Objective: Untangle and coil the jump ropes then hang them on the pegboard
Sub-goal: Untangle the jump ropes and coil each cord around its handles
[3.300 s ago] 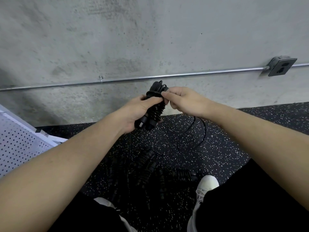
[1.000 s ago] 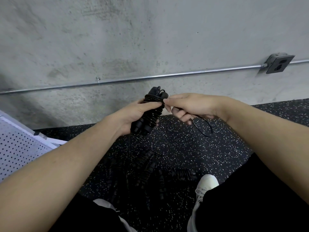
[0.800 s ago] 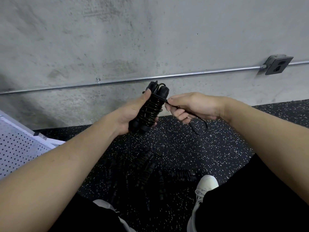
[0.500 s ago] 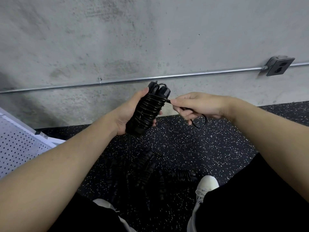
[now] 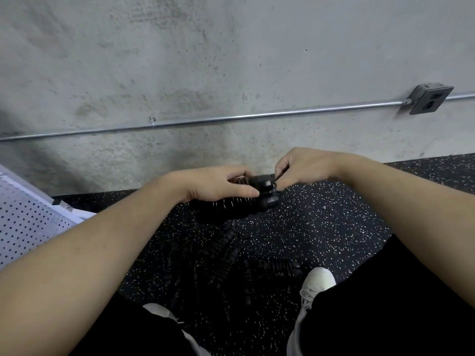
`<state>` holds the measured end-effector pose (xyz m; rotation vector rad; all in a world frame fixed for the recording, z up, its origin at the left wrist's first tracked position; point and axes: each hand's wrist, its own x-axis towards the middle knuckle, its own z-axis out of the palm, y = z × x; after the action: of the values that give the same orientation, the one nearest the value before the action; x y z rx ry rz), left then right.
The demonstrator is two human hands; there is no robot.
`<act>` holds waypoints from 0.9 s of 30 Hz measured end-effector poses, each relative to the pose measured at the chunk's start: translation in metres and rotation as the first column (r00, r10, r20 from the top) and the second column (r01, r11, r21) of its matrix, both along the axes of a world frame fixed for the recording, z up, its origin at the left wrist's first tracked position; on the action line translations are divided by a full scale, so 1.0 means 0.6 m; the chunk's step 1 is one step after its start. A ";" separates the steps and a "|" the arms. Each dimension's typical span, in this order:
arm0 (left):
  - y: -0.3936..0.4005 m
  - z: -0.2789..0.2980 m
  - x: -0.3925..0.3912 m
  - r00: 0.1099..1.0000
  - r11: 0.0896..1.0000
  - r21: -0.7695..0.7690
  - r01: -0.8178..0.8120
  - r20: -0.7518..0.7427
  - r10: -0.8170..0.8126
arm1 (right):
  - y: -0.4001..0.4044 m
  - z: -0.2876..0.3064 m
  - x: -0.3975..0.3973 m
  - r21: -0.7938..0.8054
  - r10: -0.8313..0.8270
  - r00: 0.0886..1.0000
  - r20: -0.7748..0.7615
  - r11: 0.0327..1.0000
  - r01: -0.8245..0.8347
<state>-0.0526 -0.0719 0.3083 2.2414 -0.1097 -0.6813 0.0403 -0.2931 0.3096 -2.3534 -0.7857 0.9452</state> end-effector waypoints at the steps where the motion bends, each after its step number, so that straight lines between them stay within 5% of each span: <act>1: -0.001 -0.003 0.003 0.999 0.998 0.048 0.034 0.004 -0.034 | 0.007 -0.003 -0.001 -0.009 -0.010 1.000 0.005 1.000 0.010; 8: -0.029 -0.013 0.004 0.992 0.949 0.298 0.100 0.046 -0.118 | 0.032 -0.014 0.002 0.043 -0.195 0.980 -0.028 0.980 0.196; 12: -0.033 -0.029 0.007 0.986 0.927 0.375 -0.026 0.164 -0.038 | 0.043 -0.009 -0.002 0.063 -0.208 0.978 -0.021 0.976 0.209; 17: -0.041 -0.033 0.011 0.947 0.943 0.246 -0.224 0.285 0.150 | 0.069 -0.006 -0.019 0.101 -0.228 0.963 0.147 0.971 0.214; 27: -0.043 -0.032 0.012 0.854 0.920 0.039 -0.390 0.389 0.346 | 0.078 0.002 -0.025 0.435 -0.450 0.849 0.276 0.847 0.307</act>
<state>-0.0452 -0.0979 0.2893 2.3886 0.1766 -0.0445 0.0252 -0.2463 0.3106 -2.2373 -0.5269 0.1547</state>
